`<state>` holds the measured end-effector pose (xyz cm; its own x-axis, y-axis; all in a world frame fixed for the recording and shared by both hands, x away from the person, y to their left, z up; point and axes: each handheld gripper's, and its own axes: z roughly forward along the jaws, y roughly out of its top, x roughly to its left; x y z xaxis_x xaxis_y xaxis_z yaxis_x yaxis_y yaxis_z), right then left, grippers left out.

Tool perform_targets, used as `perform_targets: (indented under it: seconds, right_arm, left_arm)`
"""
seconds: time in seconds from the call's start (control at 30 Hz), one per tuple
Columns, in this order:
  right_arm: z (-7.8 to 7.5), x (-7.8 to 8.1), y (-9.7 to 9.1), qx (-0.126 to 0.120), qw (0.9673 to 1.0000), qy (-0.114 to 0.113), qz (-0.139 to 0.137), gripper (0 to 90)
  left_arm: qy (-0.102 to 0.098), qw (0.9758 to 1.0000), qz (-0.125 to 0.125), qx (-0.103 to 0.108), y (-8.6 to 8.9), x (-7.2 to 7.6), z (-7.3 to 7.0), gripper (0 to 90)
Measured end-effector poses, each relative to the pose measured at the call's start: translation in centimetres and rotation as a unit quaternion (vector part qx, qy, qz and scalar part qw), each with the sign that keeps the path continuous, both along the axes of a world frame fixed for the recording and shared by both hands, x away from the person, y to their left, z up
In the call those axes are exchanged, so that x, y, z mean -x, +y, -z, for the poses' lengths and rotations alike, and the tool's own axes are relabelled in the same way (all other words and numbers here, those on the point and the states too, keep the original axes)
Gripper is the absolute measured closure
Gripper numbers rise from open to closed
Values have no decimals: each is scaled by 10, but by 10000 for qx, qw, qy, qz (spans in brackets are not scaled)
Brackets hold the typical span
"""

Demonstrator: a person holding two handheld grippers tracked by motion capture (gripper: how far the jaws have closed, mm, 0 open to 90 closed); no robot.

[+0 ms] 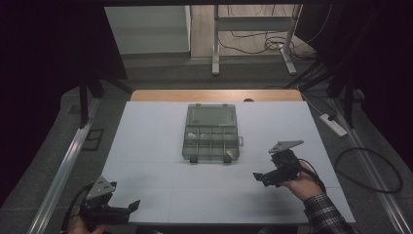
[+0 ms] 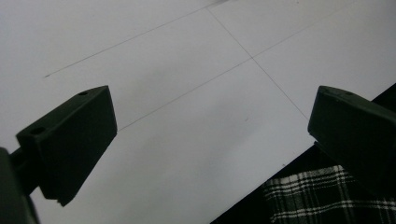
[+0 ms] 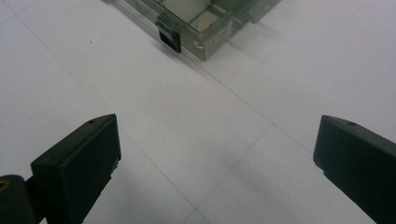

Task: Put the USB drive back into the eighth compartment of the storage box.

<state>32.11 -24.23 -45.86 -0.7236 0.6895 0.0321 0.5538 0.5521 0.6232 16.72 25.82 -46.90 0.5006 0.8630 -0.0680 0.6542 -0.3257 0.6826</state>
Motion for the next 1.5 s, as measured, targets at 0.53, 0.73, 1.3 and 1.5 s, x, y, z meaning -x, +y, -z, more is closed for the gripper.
perform_targets:
  seconds: [0.53, 0.73, 1.3, 1.5]
  right_arm:
    - [1, 23, -34, -79, 9994, -47, 346, 3]
    - [1, 32, -45, -142, 9987, -83, 474, 0]
    - [-4, 59, -69, -213, 9954, -141, 922, 0]
    - [-7, 64, -71, -141, 9943, -206, 1036, 0]
  left_arm:
    - [2, 10000, -3, 24, 0, 0, 0, 15]
    - [4, 10000, 0, 83, 2, 0, 0, 14]
    - [13, 10000, -21, 74, 2, 0, 0, 14]
    - [12, 10000, -23, 93, 2, 0, 0, 14]
